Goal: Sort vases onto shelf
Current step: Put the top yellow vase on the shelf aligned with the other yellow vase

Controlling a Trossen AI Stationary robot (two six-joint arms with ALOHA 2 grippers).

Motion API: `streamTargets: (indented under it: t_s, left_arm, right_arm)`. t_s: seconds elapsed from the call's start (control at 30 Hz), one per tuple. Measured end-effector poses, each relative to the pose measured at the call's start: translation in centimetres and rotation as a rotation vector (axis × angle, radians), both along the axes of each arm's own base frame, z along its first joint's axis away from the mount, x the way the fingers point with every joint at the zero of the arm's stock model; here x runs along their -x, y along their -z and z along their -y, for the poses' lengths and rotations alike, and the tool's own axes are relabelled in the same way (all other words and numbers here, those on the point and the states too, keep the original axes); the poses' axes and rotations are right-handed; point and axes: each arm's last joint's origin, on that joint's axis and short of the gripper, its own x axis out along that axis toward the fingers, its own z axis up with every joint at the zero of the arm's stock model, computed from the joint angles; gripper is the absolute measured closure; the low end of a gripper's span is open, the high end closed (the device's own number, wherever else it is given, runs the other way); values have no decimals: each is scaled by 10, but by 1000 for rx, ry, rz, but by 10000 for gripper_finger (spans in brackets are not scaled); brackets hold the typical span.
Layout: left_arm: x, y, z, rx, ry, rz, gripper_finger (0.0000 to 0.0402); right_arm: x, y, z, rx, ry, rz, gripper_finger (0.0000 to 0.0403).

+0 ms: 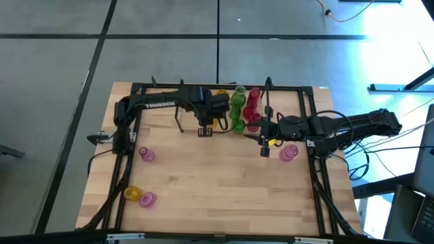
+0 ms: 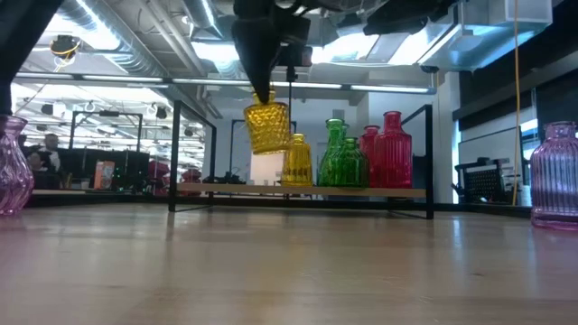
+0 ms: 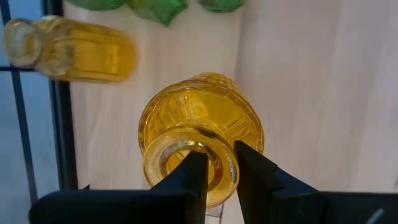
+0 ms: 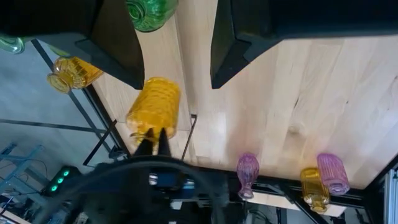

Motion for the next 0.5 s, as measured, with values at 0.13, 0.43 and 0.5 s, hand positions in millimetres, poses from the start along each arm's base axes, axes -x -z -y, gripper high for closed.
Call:
streamTargets:
  t_s: [0.13,0.43,0.5]
  left_arm:
    - [6,-3,-20,16,-49,-3,350]
    - [11,-4,-44,73,-102,28,350]
    - [10,-4,-47,70,-111,44,350]
  right_arm:
    - [0,0,0,0,0,1,237]
    - [-1,-2,0,29,8,15,237]
    - [-1,-2,1,32,12,17,237]
